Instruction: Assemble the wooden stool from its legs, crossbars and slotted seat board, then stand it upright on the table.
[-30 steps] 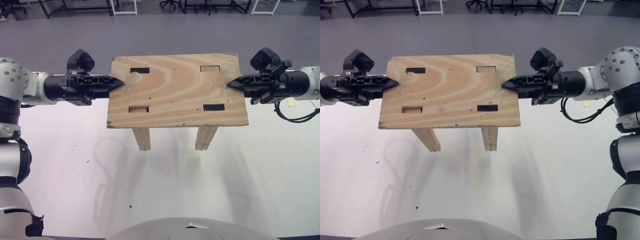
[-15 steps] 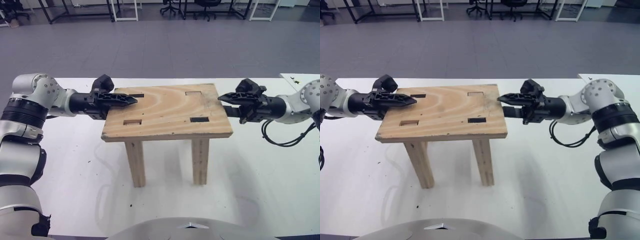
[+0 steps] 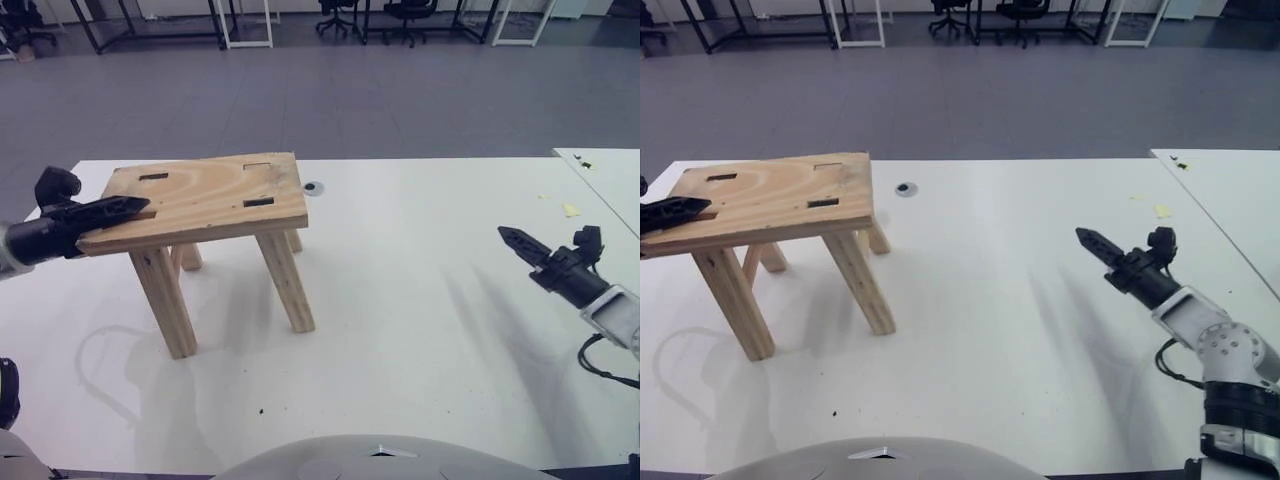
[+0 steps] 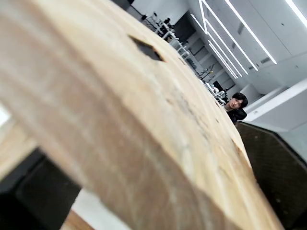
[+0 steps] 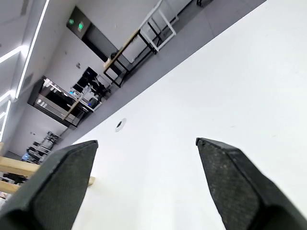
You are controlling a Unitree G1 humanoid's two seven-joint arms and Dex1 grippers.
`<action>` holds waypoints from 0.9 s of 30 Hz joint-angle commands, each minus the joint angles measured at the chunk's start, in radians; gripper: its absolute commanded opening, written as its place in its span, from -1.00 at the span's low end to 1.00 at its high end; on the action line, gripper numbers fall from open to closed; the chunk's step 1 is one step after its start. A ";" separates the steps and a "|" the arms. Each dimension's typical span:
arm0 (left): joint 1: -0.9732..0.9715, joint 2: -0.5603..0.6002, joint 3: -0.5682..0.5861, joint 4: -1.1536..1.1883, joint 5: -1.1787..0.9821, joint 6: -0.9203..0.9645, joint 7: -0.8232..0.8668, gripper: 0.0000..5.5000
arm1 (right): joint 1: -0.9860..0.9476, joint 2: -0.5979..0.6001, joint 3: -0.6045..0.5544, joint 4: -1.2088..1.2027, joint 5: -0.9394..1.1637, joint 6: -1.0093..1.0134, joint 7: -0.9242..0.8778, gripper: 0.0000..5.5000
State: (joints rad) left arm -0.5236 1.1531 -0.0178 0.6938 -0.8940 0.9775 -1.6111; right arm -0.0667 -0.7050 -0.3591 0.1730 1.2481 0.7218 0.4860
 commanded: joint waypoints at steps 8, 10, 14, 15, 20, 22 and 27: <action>0.032 0.016 0.328 0.176 0.070 -0.135 0.163 0.95 | 0.008 0.136 -0.061 -0.121 -0.135 -0.051 -0.026 0.39; 0.034 0.017 0.334 0.204 0.113 -0.165 0.162 0.95 | 0.011 0.163 -0.077 -0.128 -0.144 -0.059 -0.029 0.39; 0.137 -0.055 0.298 0.122 0.156 -0.150 0.135 0.95 | 0.015 0.186 -0.082 -0.130 -0.176 -0.059 -0.010 0.39; 0.183 -0.081 0.286 0.072 0.157 -0.141 0.130 0.95 | 0.008 0.188 -0.076 -0.128 -0.185 -0.057 -0.004 0.39; 0.339 -0.093 0.433 -0.038 0.082 -0.083 0.176 0.95 | -0.022 0.180 -0.067 -0.111 -0.220 -0.043 0.031 0.39; 0.359 -0.063 0.506 -0.015 0.067 -0.083 0.188 0.95 | -0.010 0.186 -0.078 -0.113 -0.226 -0.047 0.036 0.39; 0.279 0.030 0.575 0.076 0.069 -0.054 0.173 0.95 | 0.013 0.227 -0.081 -0.140 -0.243 -0.064 0.037 0.39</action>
State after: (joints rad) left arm -0.2169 1.1497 0.5603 0.7440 -0.8556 0.9091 -1.4527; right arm -0.0637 -0.4929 -0.4362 0.0560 1.0202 0.6650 0.5210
